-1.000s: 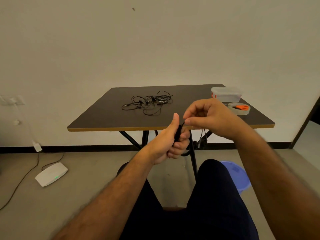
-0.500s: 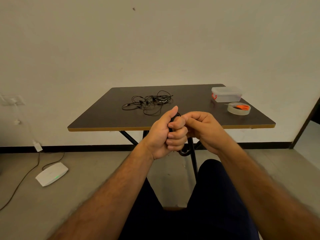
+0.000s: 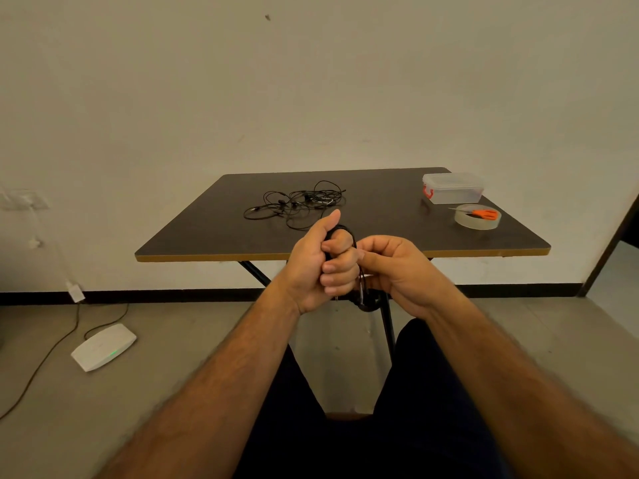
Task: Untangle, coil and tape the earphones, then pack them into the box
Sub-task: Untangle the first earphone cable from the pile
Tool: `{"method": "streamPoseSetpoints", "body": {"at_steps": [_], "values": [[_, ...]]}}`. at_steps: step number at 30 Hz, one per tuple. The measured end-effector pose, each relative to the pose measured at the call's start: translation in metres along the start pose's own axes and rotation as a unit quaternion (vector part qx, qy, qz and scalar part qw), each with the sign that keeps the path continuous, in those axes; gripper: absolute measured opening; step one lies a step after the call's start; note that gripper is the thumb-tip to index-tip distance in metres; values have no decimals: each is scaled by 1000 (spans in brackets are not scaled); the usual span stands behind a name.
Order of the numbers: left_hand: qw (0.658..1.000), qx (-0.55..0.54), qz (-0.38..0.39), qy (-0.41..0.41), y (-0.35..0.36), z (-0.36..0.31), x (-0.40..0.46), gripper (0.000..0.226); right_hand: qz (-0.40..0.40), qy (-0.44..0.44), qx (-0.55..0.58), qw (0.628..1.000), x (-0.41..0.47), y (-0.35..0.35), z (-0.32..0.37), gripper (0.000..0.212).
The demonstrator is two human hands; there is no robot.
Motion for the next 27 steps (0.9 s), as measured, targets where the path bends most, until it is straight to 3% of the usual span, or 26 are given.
{"method": "streamPoseSetpoints", "body": {"at_steps": [11, 27], "values": [[997, 11, -77, 7, -11, -2, 3, 63, -81, -47, -19, 995, 3, 5, -3, 16], [969, 162, -184, -5, -15, -4, 7, 61, -172, -96, -72, 978, 0, 11, -14, 23]]}}
Point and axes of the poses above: each hand's wrist, its own x-axis towards the middle knuckle, its own y-axis out of the palm, z = x × y, the point moved 5 cm from there along x, towards the middle knuckle, and after that the axes turned 8 degrees about z, right-handed, at the moved point
